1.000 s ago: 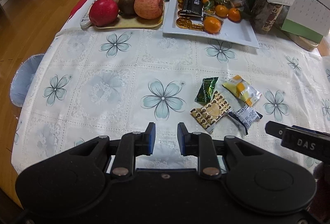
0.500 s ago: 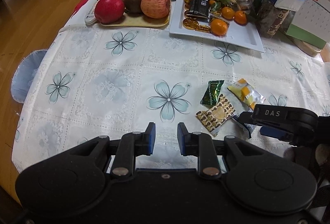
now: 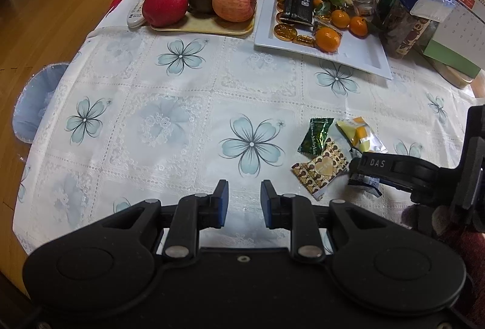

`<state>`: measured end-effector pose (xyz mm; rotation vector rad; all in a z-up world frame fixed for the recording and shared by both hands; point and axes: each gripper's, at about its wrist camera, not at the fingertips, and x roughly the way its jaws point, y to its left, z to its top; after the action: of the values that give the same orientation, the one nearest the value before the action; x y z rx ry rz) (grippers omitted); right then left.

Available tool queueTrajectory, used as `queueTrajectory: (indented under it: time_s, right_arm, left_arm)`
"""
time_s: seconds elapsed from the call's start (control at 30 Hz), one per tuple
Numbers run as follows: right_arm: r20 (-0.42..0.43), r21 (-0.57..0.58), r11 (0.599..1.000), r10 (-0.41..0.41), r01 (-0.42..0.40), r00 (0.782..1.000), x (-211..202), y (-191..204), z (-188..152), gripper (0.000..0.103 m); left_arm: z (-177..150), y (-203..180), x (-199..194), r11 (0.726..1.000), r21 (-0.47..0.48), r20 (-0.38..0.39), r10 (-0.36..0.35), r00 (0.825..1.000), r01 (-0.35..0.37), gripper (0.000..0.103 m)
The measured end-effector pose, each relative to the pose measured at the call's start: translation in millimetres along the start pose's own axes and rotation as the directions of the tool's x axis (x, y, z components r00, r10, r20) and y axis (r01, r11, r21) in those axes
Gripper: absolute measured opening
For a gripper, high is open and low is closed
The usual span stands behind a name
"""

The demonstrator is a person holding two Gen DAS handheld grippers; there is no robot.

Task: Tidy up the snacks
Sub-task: 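Move both tools toward the snack pile on the tablecloth, then grasp the white printed packet with the right tool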

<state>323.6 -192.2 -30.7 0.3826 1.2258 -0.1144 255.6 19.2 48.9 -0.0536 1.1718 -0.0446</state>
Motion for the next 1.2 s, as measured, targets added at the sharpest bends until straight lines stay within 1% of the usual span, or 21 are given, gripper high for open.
queueTrajectory:
  time_s: [0.1, 0.2, 0.3, 0.43, 0.57, 0.7, 0.8, 0.9, 1.03, 1.07, 1.17, 1.2]
  right_arm:
    - [-0.009, -0.017, 1.000, 0.002, -0.002, 1.000, -2, -1, -3, 0.034]
    - [-0.027, -0.014, 1.000, 0.021, -0.022, 0.999, -8, -6, -8, 0.034]
    - [-0.032, -0.018, 0.999, 0.038, -0.038, 0.999, -20, -12, -12, 0.033]
    - [-0.008, -0.046, 0.999, 0.026, -0.027, 1.000, -40, -23, -16, 0.033]
    - [-0.012, -0.045, 0.999, 0.010, -0.011, 1.000, -53, -38, -17, 0.033]
    - [-0.023, 0.011, 0.999, 0.031, -0.031, 0.999, -65, -58, -14, 0.033]
    - [-0.017, 0.050, 0.997, 0.060, -0.059, 0.998, -75, -68, -10, 0.033]
    - [-0.001, 0.079, 0.994, 0.082, -0.081, 0.997, -84, -73, -5, 0.033]
    - [0.024, 0.107, 0.990, 0.095, -0.097, 0.995, -95, -79, 1, 0.033]
    - [0.027, 0.115, 0.988, 0.099, -0.101, 0.995, -97, -81, 3, 0.033]
    - [0.034, 0.139, 0.984, 0.110, -0.113, 0.993, -102, -88, 6, 0.033]
    - [0.036, 0.146, 0.983, 0.108, -0.112, 0.993, -103, -90, 7, 0.033]
  left_arm:
    - [2, -2, 2, 1.000, 0.002, 0.011, 0.014, 1.000, -0.014, 0.033]
    - [4, -9, 6, 1.000, 0.015, 0.015, 0.017, 1.000, -0.018, 0.033]
    - [7, -18, 11, 0.999, 0.033, 0.019, 0.001, 1.000, -0.002, 0.033]
    - [11, -35, 19, 0.997, 0.078, 0.033, -0.020, 0.999, 0.018, 0.033]
    - [11, -53, 31, 0.989, 0.140, 0.026, -0.050, 0.998, 0.046, 0.033]
    - [6, -69, 44, 0.975, 0.214, 0.020, -0.064, 0.998, 0.058, 0.033]
    - [2, -77, 51, 0.964, 0.251, 0.008, -0.093, 0.996, 0.088, 0.033]
    - [-3, -84, 53, 0.949, 0.307, 0.036, -0.087, 0.996, 0.072, 0.033]
    - [-8, -95, 60, 0.915, 0.401, 0.066, -0.071, 0.995, 0.038, 0.033]
    - [-10, -97, 63, 0.906, 0.421, 0.068, -0.064, 0.996, 0.030, 0.033]
    - [-13, -99, 73, 0.896, 0.444, 0.044, -0.045, 0.998, 0.021, 0.034]
    - [-13, -99, 75, 0.895, 0.445, 0.042, -0.043, 0.998, 0.020, 0.037]
